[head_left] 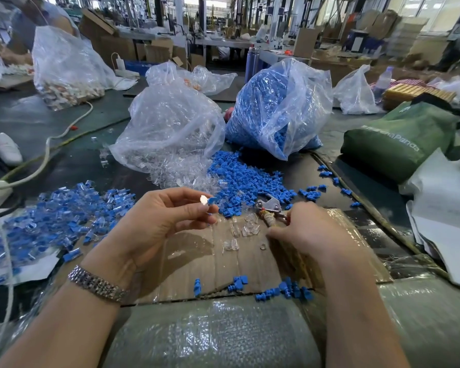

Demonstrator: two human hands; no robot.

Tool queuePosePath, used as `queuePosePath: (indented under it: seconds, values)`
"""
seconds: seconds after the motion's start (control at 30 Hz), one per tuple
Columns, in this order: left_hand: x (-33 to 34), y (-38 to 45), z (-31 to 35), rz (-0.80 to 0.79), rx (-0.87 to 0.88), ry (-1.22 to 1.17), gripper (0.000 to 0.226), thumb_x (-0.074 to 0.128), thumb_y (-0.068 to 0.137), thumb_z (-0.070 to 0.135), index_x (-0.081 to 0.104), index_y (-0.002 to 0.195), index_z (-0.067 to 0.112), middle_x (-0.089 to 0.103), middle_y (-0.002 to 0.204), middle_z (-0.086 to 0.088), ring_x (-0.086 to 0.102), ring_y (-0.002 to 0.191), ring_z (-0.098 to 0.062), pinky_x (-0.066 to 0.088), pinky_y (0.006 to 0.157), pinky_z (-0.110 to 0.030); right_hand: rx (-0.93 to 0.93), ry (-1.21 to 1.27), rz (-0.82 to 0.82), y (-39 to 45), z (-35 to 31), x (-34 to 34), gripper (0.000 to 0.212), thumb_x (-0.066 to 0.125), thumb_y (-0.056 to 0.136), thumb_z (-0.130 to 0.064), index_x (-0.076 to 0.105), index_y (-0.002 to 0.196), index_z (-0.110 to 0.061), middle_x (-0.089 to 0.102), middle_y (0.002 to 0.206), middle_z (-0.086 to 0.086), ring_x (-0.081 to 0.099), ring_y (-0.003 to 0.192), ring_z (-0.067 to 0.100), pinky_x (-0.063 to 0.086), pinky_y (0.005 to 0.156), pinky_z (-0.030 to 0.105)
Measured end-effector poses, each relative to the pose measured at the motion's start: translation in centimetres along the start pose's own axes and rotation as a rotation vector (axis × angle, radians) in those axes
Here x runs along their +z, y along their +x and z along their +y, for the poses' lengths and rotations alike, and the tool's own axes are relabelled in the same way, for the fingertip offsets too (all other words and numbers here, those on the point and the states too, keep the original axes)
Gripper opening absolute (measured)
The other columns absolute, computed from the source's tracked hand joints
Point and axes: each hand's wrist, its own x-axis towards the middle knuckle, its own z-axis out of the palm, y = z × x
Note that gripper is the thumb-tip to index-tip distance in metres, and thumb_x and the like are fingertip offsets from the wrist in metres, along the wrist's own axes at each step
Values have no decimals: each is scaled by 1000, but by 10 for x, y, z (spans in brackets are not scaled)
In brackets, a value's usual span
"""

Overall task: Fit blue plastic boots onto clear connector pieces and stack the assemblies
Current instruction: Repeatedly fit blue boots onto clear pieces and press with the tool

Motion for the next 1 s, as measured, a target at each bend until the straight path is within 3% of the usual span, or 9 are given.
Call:
queuePosePath:
  seconds: [0.17,0.3,0.37,0.47,0.53,0.63,0.8,1.0]
  values:
    - [-1,0,0,68,6,-44,37,73,75,7,70,109,-7,74,105,-26,75,86,-29,62,72,-28,-23,-25,60,-4,-8,3,36,63,90,-41,44,70,-17,61,96,13,58,92,30,42,69,36]
    - [-2,2,1,121,39,-100,34,72,77,7,71,109,-4,75,106,-22,75,89,-27,61,72,-27,-58,291,19,-6,-8,-9,29,52,97,-32,58,78,-11,61,76,9,53,66,24,42,61,35]
    - [-4,4,1,143,51,-144,26,72,77,7,75,102,2,76,106,-20,75,91,-25,62,73,-27,-127,471,-2,-10,-9,-17,30,56,99,-30,59,78,-9,57,70,6,53,60,21,44,57,33]
    - [-7,6,1,150,64,-183,23,70,79,6,76,101,5,75,108,-18,75,98,-25,62,79,-30,-281,702,-172,-18,-20,-28,29,62,100,-29,67,101,0,63,75,4,65,64,13,63,69,35]
    - [-8,6,2,157,79,-193,28,70,80,7,73,107,2,75,111,-17,74,102,-24,62,82,-30,-358,785,-348,-24,-31,-29,29,60,102,-22,64,108,6,67,82,6,69,73,14,64,79,40]
    - [-6,5,3,178,95,-200,30,71,78,8,73,106,2,76,111,-15,74,101,-22,62,81,-29,-424,738,-438,-32,-48,-24,28,58,103,-21,62,102,7,70,87,10,71,84,22,61,88,48]
    - [-3,4,2,191,91,-113,19,73,76,9,80,93,10,76,106,-15,69,100,-29,54,99,-44,-461,743,-457,-40,-61,-18,22,55,105,-24,63,98,-4,69,89,9,71,83,19,59,90,50]
    - [0,1,1,186,180,114,18,76,73,17,80,91,16,77,101,-13,71,94,-26,57,94,-37,-451,687,-442,-42,-62,-18,25,52,106,-25,59,90,-8,73,89,14,74,84,26,58,91,54]
